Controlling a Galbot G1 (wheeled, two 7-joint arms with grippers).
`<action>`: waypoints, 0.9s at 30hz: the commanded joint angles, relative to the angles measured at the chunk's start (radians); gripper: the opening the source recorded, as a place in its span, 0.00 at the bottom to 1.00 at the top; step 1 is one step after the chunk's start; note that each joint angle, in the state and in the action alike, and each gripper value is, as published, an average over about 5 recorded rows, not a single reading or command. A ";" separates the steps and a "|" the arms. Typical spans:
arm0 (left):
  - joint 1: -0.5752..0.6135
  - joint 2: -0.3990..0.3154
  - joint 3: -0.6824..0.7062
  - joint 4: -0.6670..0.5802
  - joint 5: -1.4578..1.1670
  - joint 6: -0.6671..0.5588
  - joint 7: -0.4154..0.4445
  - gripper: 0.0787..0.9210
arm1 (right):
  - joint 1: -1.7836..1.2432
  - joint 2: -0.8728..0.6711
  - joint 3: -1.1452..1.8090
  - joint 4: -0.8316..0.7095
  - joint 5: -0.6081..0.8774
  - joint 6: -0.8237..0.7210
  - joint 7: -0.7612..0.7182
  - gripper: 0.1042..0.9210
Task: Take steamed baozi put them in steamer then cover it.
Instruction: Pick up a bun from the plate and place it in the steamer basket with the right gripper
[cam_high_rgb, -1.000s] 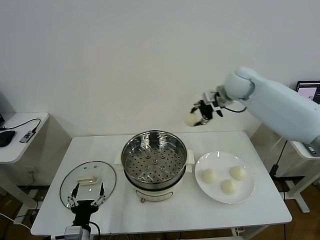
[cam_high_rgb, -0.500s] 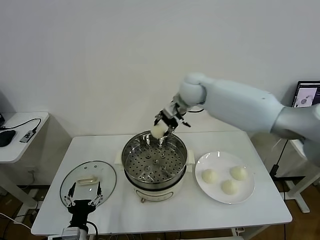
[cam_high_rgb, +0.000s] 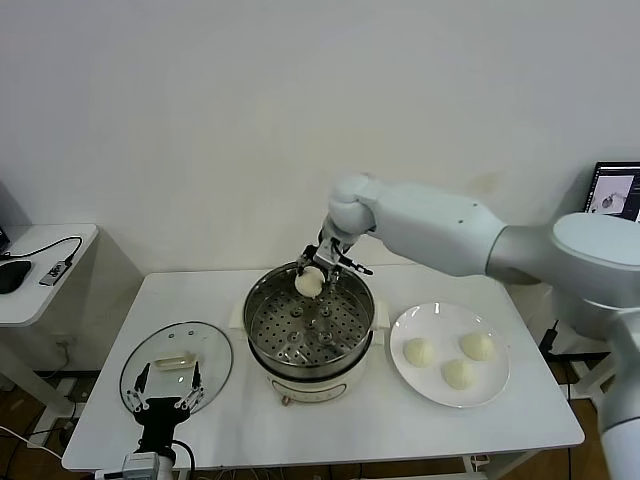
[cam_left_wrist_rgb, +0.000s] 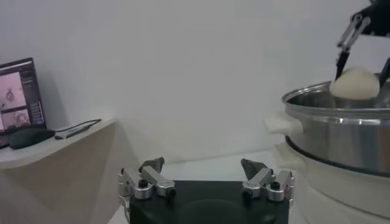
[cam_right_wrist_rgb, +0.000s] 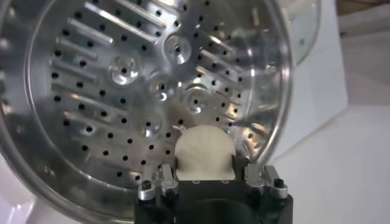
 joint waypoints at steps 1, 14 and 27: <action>-0.001 0.000 0.001 0.010 0.003 -0.002 0.002 0.88 | -0.061 0.062 -0.001 -0.100 -0.151 0.120 0.034 0.57; -0.003 -0.004 0.002 0.010 0.005 -0.002 0.002 0.88 | -0.048 0.078 0.005 -0.106 -0.139 0.144 0.068 0.58; -0.004 0.004 -0.006 -0.004 -0.002 0.000 0.003 0.88 | 0.198 -0.152 -0.038 0.237 0.379 -0.290 -0.129 0.87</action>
